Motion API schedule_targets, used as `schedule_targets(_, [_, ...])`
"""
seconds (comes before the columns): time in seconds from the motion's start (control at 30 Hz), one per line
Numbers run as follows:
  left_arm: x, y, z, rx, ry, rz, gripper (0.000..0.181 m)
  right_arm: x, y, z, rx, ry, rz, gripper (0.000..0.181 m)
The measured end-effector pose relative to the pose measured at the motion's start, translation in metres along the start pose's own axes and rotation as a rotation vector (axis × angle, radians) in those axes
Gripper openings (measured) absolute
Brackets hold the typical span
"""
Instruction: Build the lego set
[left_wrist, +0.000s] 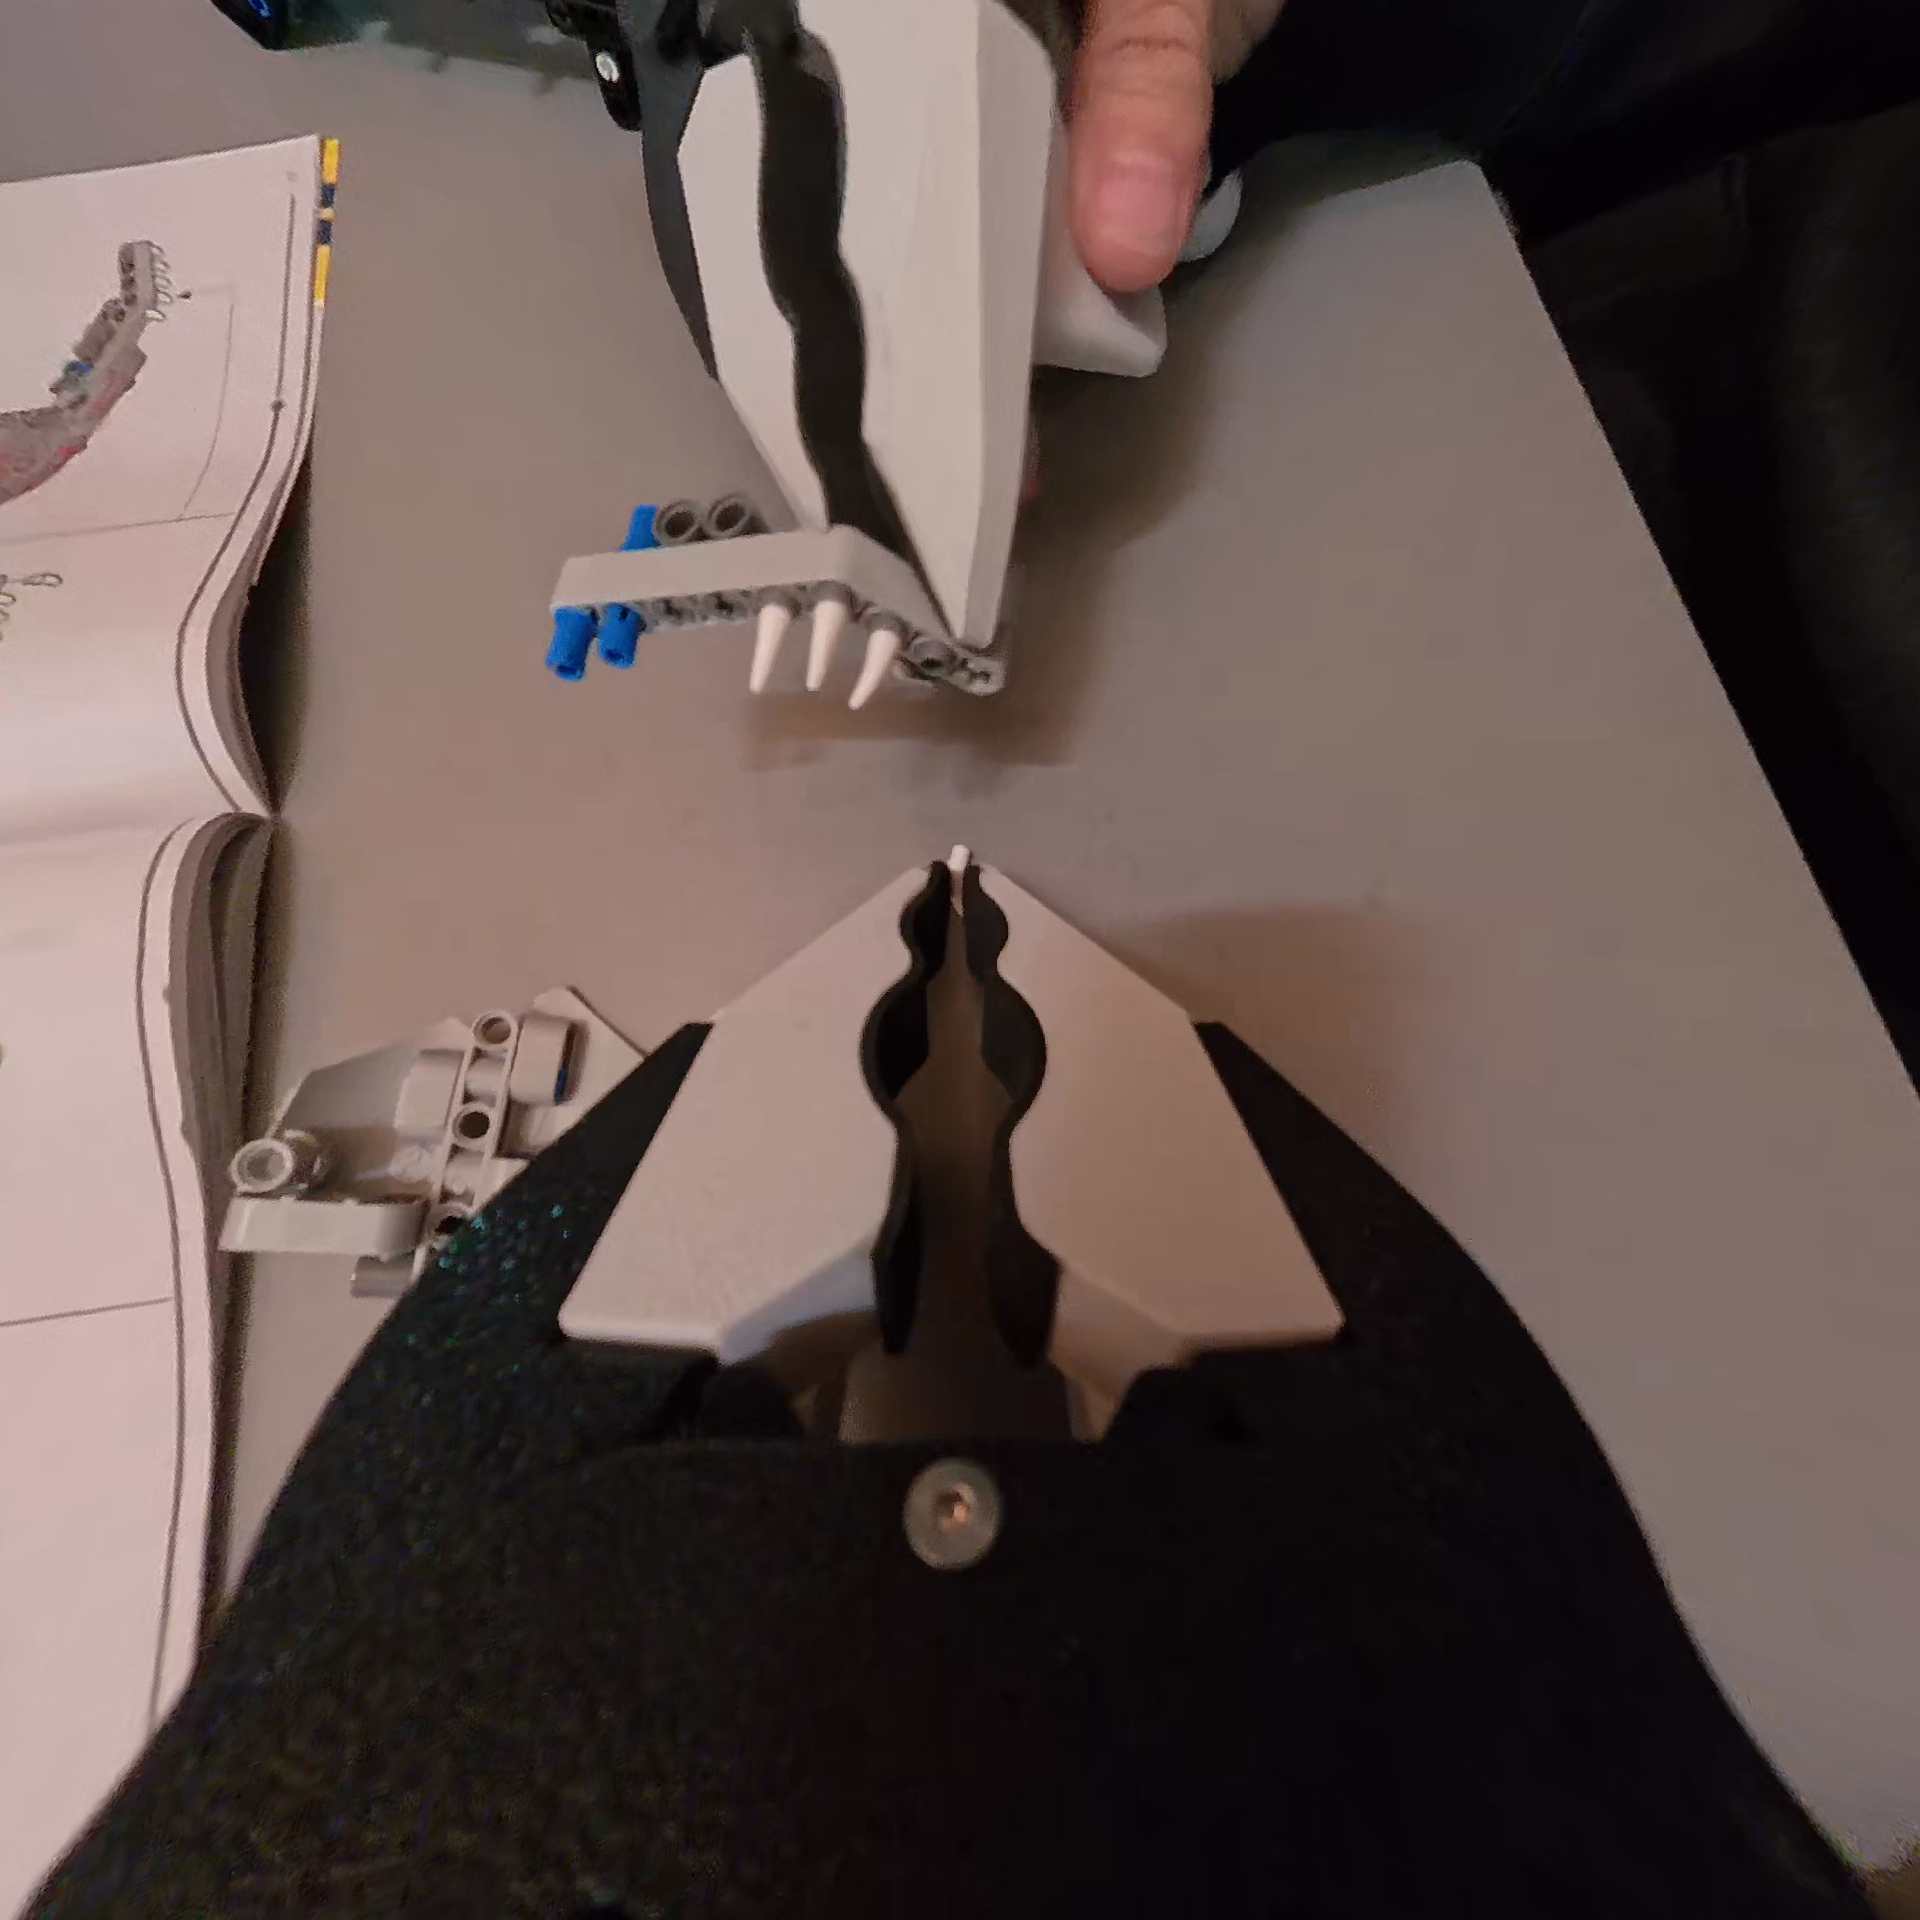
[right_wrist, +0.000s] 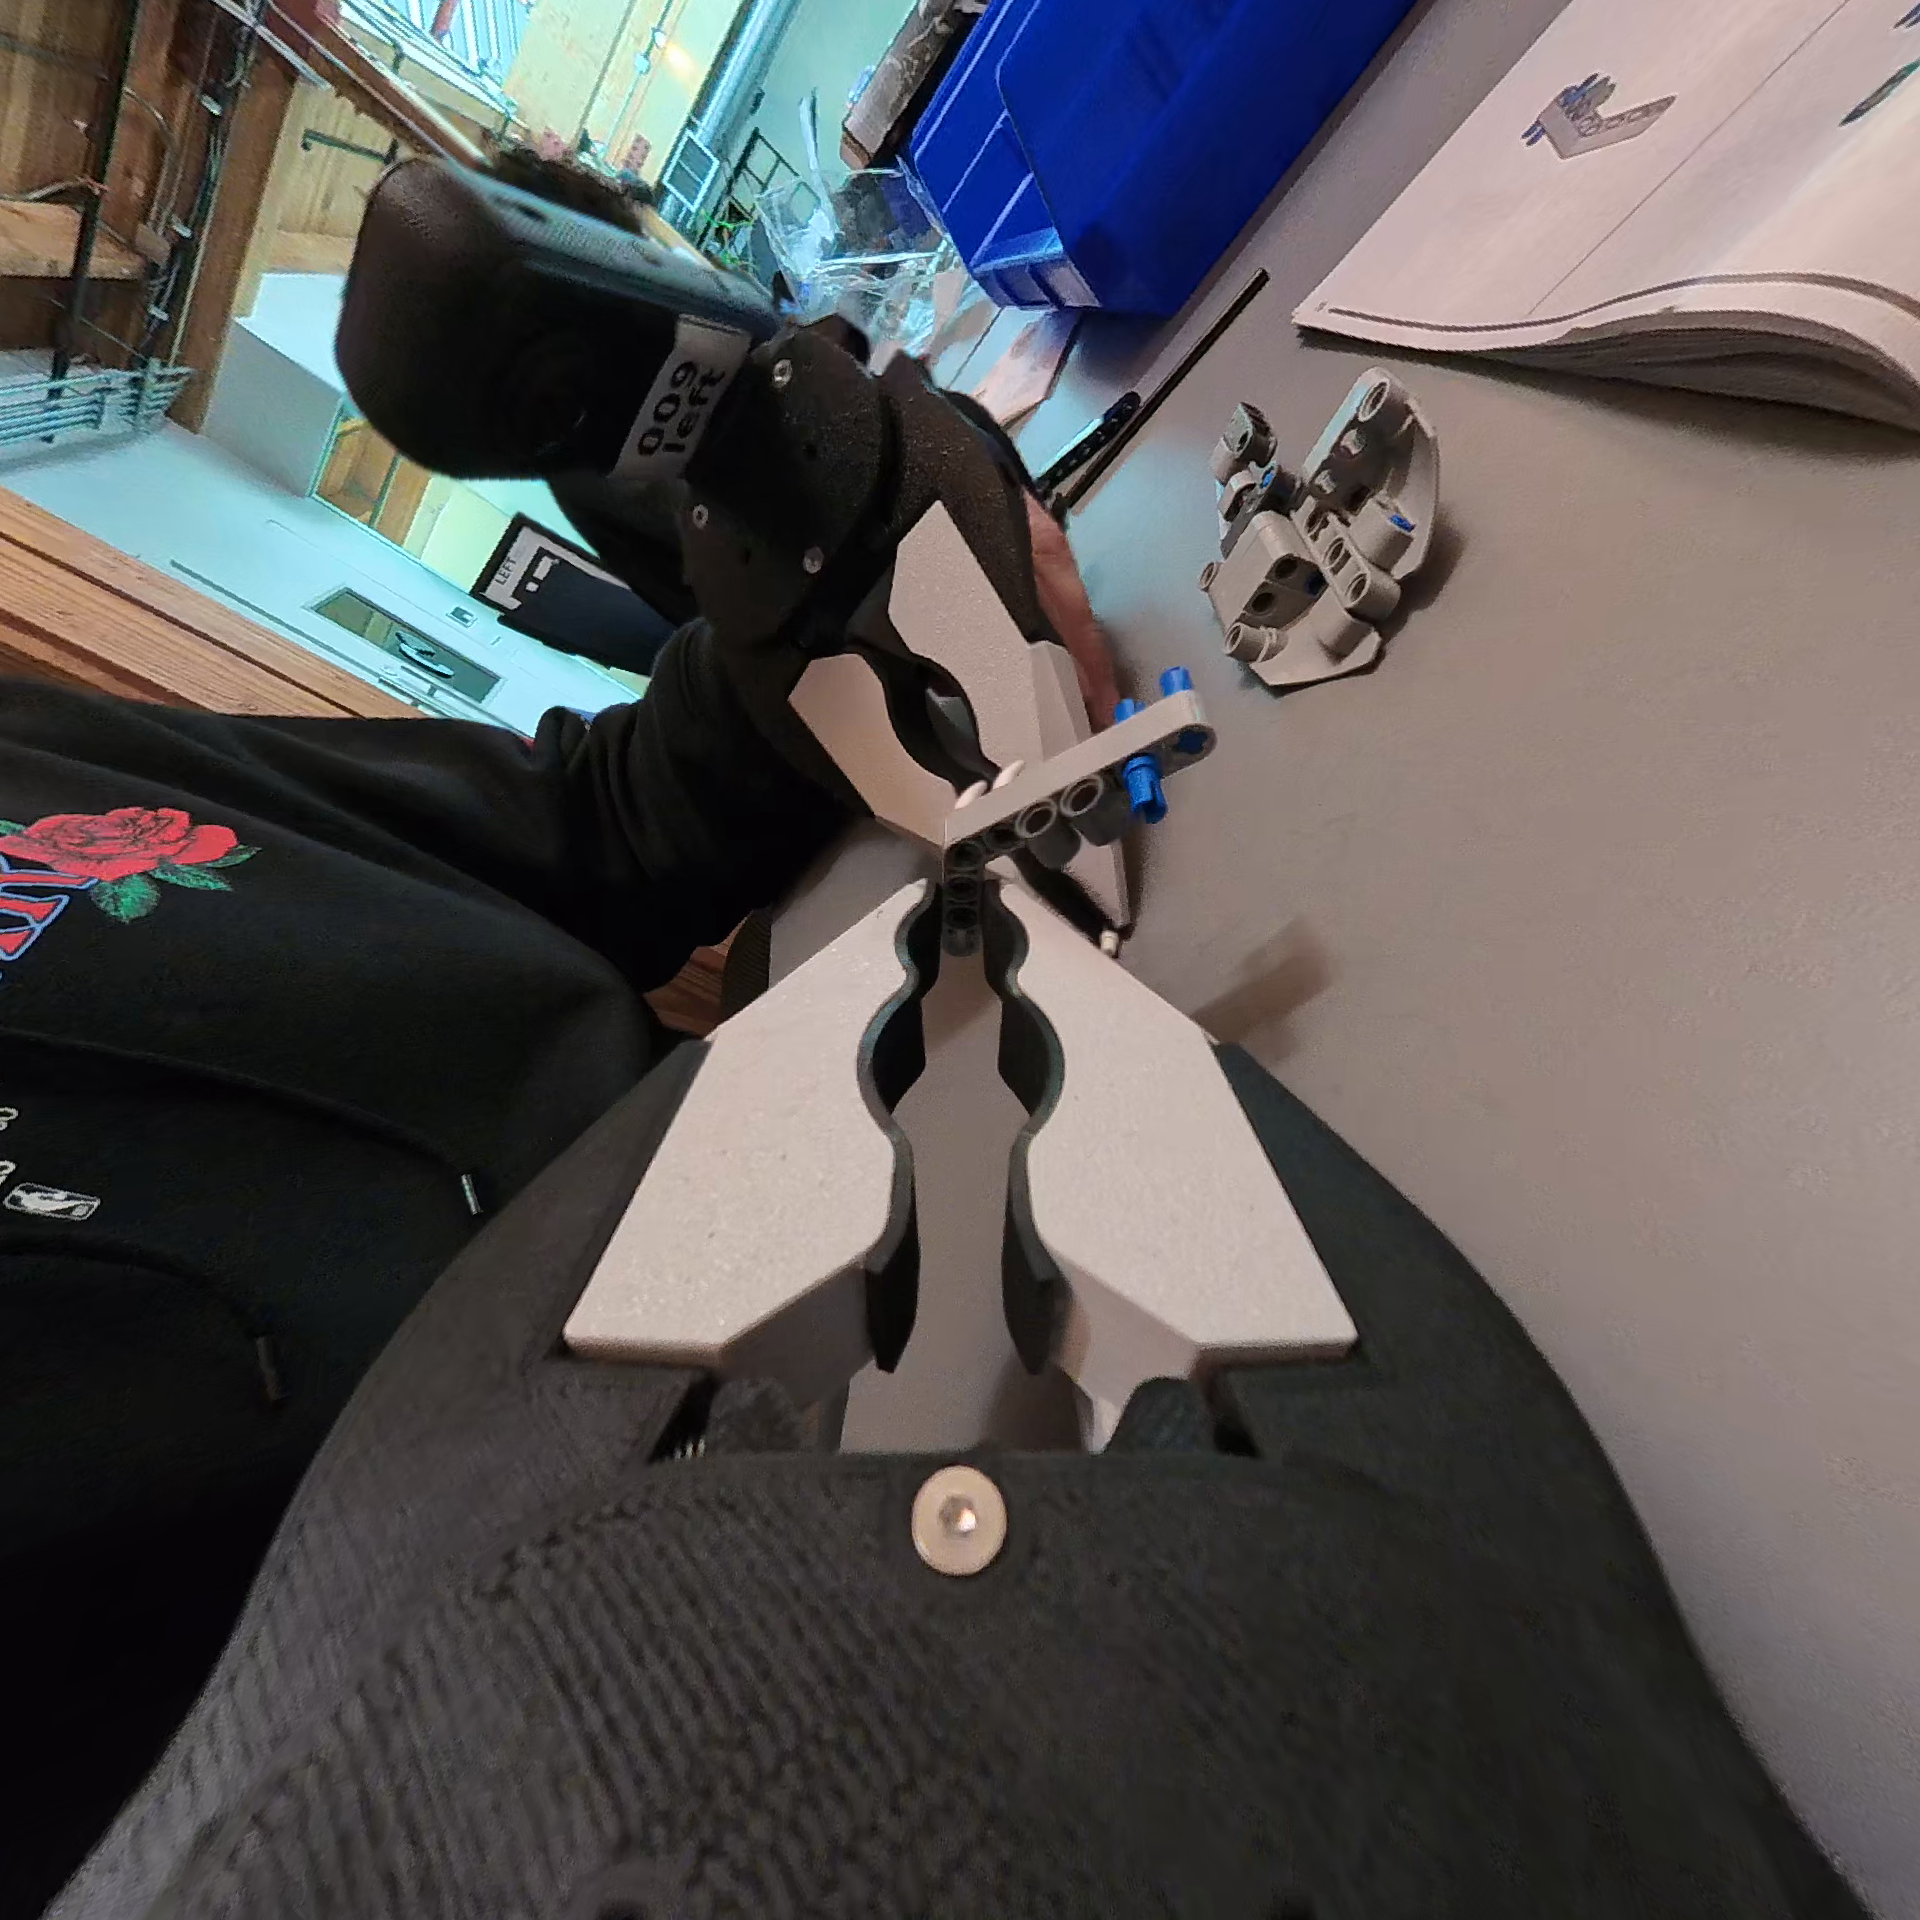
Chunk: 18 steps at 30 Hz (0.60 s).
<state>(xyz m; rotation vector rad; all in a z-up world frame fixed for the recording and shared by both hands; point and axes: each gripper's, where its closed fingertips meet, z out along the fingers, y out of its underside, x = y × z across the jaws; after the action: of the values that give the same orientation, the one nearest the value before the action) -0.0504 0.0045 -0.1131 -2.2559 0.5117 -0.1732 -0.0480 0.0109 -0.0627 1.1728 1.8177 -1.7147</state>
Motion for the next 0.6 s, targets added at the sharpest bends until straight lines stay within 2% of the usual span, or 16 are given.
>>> schedule_targets(0.03, [0.000, 0.000, 0.000, -0.001, -0.027, 0.033, 0.000, 0.002, 0.000, 0.000, -0.001, 0.012, 0.006, 0.006])
schedule_targets(0.27, [-0.012, -0.004, -0.008, -0.022, -0.361, 0.246, 0.000, 0.010, 0.003, 0.004, -0.029, 0.064, 0.014, 0.006])
schedule_targets(0.37, [-0.010, -0.018, -0.016, 0.055, -0.446, 0.261, 0.000, 0.011, 0.001, 0.003, -0.014, 0.065, 0.027, 0.006])
schedule_targets(0.53, [-0.021, -0.032, -0.032, 0.092, -0.599, 0.318, 0.000, 0.005, -0.003, 0.001, 0.015, 0.014, 0.037, 0.006])
schedule_targets(0.6, [-0.024, -0.034, -0.037, 0.071, -0.672, 0.393, 0.000, 0.005, -0.010, -0.002, 0.055, 0.001, 0.059, 0.006])
